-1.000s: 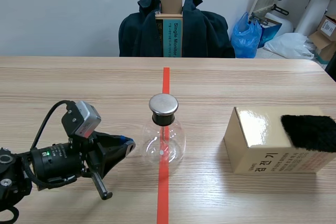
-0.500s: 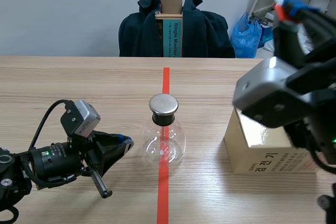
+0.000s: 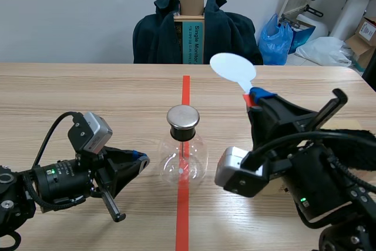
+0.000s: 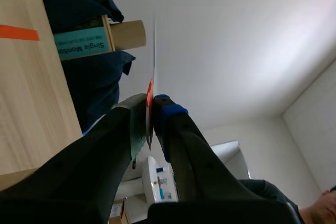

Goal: Do the electroscope experiment.
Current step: 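Bring the plate to the electroscope and point at the metal foil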

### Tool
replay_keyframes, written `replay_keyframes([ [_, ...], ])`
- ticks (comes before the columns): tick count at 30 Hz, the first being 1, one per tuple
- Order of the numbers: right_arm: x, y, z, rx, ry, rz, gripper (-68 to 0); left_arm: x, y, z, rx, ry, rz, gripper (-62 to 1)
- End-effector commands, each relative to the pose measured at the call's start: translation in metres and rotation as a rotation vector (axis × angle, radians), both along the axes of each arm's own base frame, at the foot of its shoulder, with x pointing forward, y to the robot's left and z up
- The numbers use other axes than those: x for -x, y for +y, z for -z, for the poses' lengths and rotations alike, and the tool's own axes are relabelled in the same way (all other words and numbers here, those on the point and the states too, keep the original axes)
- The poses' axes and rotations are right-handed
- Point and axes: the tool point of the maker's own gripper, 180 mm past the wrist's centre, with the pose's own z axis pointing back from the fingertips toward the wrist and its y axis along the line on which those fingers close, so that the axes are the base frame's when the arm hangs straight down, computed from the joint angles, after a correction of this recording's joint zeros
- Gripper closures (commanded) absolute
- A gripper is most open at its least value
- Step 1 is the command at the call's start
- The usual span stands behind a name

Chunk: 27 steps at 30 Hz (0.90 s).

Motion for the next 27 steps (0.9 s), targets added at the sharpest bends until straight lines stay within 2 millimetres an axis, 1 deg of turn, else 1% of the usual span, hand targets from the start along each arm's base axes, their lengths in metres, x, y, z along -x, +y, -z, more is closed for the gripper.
replay_keyframes([
  [1, -0.004, 0.001, -0.009, 0.008, -0.038, -0.007, -0.8, -0.005, -0.002, -0.013, 0.033, -0.029, 0.001, -1.8],
  [7, -0.003, 0.004, 0.009, 0.044, -0.002, -0.028, -0.7, -0.005, -0.002, -0.013, 0.033, -0.029, 0.001, -1.9],
  [16, -0.006, 0.007, 0.012, 0.065, -0.003, -0.048, -0.7, -0.004, -0.002, -0.012, 0.031, -0.028, 0.001, -1.8],
  [23, 0.002, 0.018, 0.013, 0.083, -0.009, -0.124, -0.7, -0.004, -0.002, -0.012, 0.031, -0.028, 0.001, -1.8],
  [27, 0.007, 0.026, 0.018, 0.103, 0.01, -0.184, -0.7, -0.004, -0.002, -0.012, 0.032, -0.028, 0.001, -1.8],
])
